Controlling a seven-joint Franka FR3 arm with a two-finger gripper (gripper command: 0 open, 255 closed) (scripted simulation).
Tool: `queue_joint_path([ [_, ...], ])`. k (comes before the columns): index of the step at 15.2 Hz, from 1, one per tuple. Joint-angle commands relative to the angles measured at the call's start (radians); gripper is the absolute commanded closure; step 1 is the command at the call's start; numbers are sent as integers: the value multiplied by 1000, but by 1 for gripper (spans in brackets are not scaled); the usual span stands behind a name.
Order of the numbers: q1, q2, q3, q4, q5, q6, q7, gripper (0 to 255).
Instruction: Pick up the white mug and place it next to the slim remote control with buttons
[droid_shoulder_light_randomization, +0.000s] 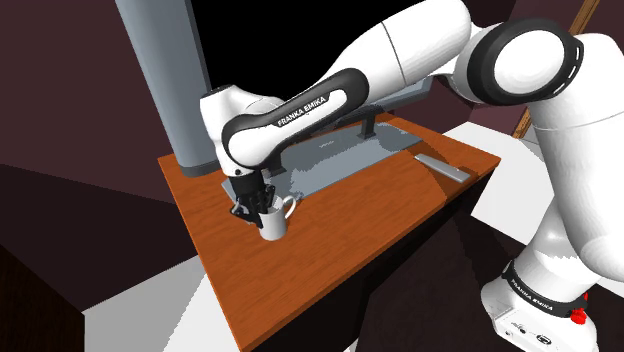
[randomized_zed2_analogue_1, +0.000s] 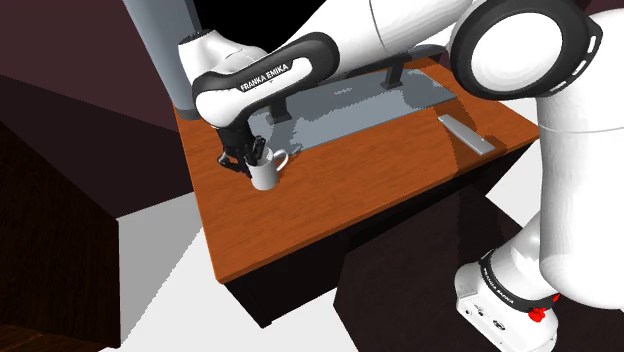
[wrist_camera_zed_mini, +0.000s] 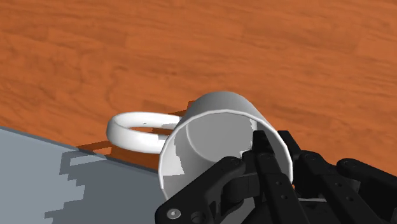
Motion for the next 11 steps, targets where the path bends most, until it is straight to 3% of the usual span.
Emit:
queue_joint_path([
  [1,-1,-9,2,10,4,-19,-2,255],
  [11,-4,-59,15,70,23,-126,-10,255],
])
